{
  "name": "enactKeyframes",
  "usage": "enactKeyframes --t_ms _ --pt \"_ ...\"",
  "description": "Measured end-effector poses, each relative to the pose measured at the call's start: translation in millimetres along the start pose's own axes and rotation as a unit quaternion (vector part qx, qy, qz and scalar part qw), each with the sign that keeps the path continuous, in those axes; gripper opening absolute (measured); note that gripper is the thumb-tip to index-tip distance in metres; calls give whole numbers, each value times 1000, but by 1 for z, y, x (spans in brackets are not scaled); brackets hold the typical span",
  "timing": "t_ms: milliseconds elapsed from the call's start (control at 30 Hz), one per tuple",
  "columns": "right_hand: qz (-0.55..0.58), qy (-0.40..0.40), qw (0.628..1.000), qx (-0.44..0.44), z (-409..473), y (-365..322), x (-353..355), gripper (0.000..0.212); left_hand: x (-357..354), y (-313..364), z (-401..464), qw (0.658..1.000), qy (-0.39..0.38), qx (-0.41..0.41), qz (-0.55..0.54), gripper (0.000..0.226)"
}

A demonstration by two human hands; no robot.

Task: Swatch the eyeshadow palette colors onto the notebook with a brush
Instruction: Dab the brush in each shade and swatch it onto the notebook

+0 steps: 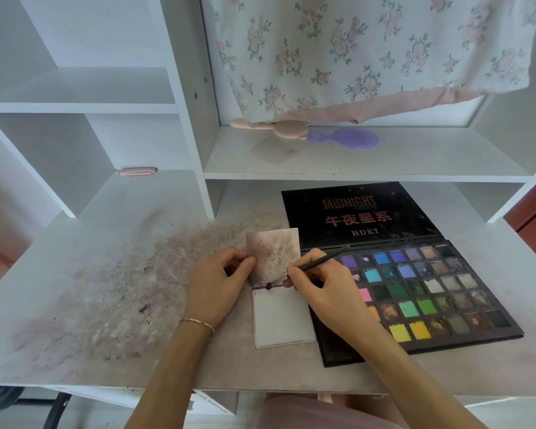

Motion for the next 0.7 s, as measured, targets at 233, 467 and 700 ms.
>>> enactKeyframes --t_ms 233,467,700 --pt "-27 -9 1000 -1 0 2 -2 6 -1 -1 0 1000 -3 5 -6 7" --pt "-48 -15 999 -3 0 2 -3 5 -1 -1 0 1000 -5 9 -5 6" --pt "-57 -5 998 -4 1 1 -3 6 -1 0 -1 1000 -6 2 -5 9"
Point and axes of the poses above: each hand's wrist, its own z-axis towards the middle knuckle, its own x-axis out of the back of the hand, y = z × x, the point moved 5 cm from there along z, towards the middle knuckle, and after that the axes turned 6 degrees about -y, right-handed, at the moved point
